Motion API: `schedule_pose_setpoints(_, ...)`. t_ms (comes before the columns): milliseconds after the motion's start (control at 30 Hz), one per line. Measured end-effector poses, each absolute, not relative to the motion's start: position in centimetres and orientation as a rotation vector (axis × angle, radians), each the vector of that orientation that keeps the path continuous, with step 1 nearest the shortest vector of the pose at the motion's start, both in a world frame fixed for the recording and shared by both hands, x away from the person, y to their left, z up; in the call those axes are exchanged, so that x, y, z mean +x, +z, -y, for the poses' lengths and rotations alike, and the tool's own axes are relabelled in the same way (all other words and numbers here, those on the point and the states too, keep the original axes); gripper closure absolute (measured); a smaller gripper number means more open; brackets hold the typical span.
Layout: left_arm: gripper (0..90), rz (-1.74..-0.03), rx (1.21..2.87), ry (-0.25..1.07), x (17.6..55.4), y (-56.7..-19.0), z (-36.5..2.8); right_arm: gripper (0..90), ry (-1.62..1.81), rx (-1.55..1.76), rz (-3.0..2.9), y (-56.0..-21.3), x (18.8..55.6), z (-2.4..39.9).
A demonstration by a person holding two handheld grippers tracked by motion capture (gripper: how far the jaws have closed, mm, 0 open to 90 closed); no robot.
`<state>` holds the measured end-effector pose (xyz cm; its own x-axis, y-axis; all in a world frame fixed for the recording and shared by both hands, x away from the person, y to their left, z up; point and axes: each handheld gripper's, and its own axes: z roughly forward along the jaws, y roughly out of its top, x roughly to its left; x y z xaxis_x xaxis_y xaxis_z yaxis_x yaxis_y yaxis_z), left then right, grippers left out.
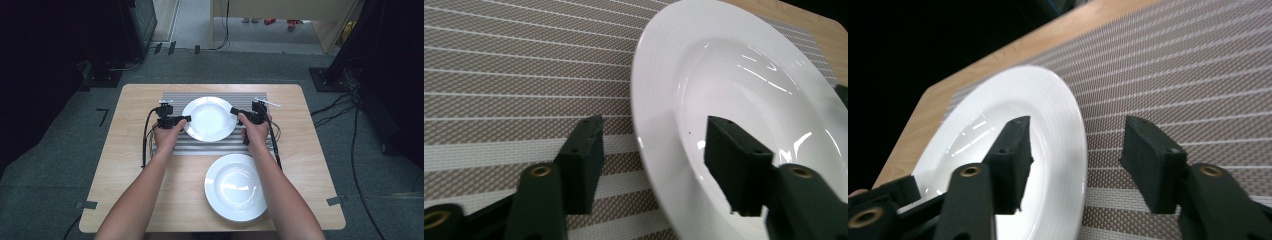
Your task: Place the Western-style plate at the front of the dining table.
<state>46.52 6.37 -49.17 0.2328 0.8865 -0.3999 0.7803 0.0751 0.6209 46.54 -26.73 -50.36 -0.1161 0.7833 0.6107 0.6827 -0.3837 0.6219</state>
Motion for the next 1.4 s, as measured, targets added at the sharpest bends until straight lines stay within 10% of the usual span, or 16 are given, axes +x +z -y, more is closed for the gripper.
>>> schedule_pose_setpoints(267,12.5,-1.490,1.712,0.133,44.1,-47.7,-7.4,41.7,1.592,2.007,-1.588,-49.3,44.4,27.9)
schedule_pose_setpoints(1400,10.9,-1.370,1.754,0.272,34.3,-45.6,-10.7,24.4,1.445,1.694,-1.828,-46.2,34.0,32.7)
